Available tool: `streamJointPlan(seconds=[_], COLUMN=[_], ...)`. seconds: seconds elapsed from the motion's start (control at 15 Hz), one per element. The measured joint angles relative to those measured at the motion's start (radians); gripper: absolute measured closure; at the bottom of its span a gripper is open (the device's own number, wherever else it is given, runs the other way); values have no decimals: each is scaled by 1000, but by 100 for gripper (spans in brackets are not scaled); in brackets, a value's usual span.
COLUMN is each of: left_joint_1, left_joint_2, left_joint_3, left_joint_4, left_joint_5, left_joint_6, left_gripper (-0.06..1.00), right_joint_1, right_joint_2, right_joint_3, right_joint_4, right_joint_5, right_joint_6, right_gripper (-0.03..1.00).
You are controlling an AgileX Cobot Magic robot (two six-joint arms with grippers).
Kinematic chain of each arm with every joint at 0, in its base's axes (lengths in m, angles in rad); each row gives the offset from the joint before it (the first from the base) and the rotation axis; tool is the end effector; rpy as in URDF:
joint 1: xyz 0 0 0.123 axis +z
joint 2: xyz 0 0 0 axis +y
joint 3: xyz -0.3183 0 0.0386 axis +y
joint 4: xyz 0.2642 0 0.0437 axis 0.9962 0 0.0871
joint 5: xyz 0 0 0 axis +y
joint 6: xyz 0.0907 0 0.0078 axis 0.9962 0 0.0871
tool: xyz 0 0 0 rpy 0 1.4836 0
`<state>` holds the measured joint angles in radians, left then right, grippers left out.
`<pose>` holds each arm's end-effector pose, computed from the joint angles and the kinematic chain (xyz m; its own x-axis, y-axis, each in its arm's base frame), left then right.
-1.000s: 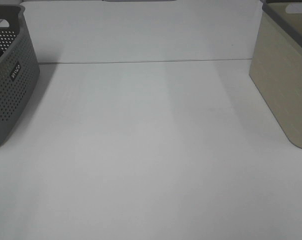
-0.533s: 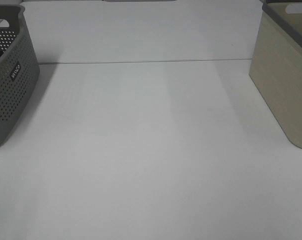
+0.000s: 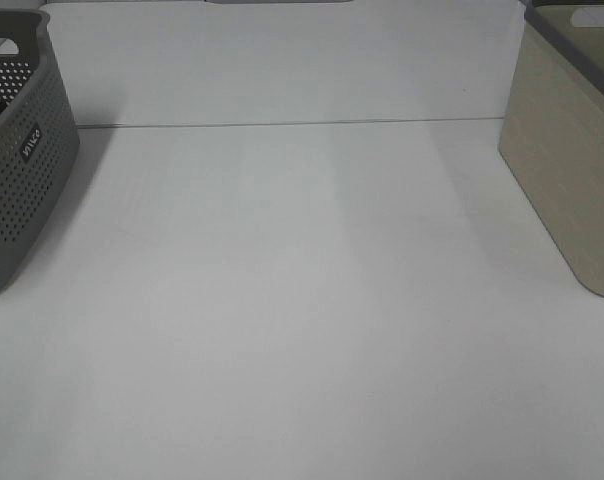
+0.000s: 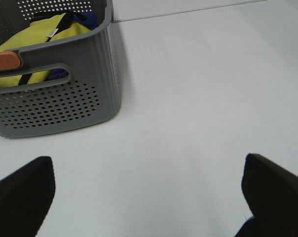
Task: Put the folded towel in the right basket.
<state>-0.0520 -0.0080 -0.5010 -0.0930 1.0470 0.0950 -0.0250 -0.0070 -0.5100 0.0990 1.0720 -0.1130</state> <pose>-0.0278 -0.0059 0.2865 -0.4269 0.0705 -0.9015 0.1450 0.9894 0.0087 -0.0293 0.0086 0.2871 -0.4445 -0.0541 -0.8941 -0.0819 0.9964 -0.0196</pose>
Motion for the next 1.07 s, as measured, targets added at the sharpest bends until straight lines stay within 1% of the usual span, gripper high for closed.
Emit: streamJointPlan(seconds=[1.07], left_joint_1=[0], left_joint_2=[0], left_joint_3=[0], left_joint_4=[0], left_joint_5=[0], left_joint_6=[0], left_gripper=[-3], right_joint_1=[0], right_joint_2=[0], right_joint_3=[0], right_joint_4=[0], right_joint_5=[0], right_joint_6=[0], right_gripper=[41])
